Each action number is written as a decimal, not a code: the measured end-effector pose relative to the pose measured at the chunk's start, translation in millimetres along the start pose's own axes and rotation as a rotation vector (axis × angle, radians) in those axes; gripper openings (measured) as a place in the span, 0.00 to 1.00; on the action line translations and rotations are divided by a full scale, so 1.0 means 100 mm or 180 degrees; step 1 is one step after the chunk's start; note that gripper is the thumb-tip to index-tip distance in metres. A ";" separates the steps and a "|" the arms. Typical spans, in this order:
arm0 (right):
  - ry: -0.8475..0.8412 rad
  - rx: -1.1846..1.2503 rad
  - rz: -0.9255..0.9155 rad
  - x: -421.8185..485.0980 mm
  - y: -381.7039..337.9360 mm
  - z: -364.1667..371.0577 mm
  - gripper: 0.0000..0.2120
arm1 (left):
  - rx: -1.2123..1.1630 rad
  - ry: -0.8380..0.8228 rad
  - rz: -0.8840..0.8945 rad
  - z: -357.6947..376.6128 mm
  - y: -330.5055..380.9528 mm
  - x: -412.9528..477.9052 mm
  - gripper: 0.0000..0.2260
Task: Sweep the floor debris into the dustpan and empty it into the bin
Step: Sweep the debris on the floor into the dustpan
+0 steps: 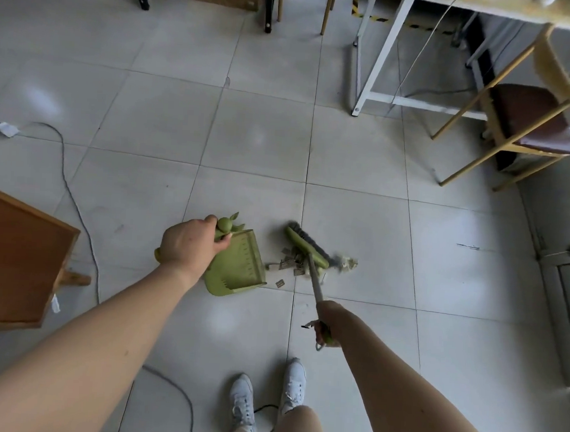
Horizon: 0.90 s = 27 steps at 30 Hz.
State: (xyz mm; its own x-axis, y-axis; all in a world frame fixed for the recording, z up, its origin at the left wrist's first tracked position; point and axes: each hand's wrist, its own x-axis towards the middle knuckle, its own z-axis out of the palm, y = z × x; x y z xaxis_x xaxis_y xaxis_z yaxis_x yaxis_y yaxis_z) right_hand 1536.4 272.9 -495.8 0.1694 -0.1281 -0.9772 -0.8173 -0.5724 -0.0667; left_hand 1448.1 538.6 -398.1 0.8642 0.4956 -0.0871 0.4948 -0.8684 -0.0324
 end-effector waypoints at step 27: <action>0.0159 0.0698 -0.0069 -0.06 0.38 -0.82 0.15 | 0.0163 -0.0231 -0.0086 0.11 0.33 -0.79 0.19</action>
State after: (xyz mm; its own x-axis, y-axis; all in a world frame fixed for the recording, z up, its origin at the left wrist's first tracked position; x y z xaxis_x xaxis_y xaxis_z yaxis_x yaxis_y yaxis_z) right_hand 1549.7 185.4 -475.8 0.2108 -0.1608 -0.9642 -0.9124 -0.3865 -0.1350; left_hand 1395.1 470.2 -403.3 0.8407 0.5181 -0.1574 0.5109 -0.8553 -0.0865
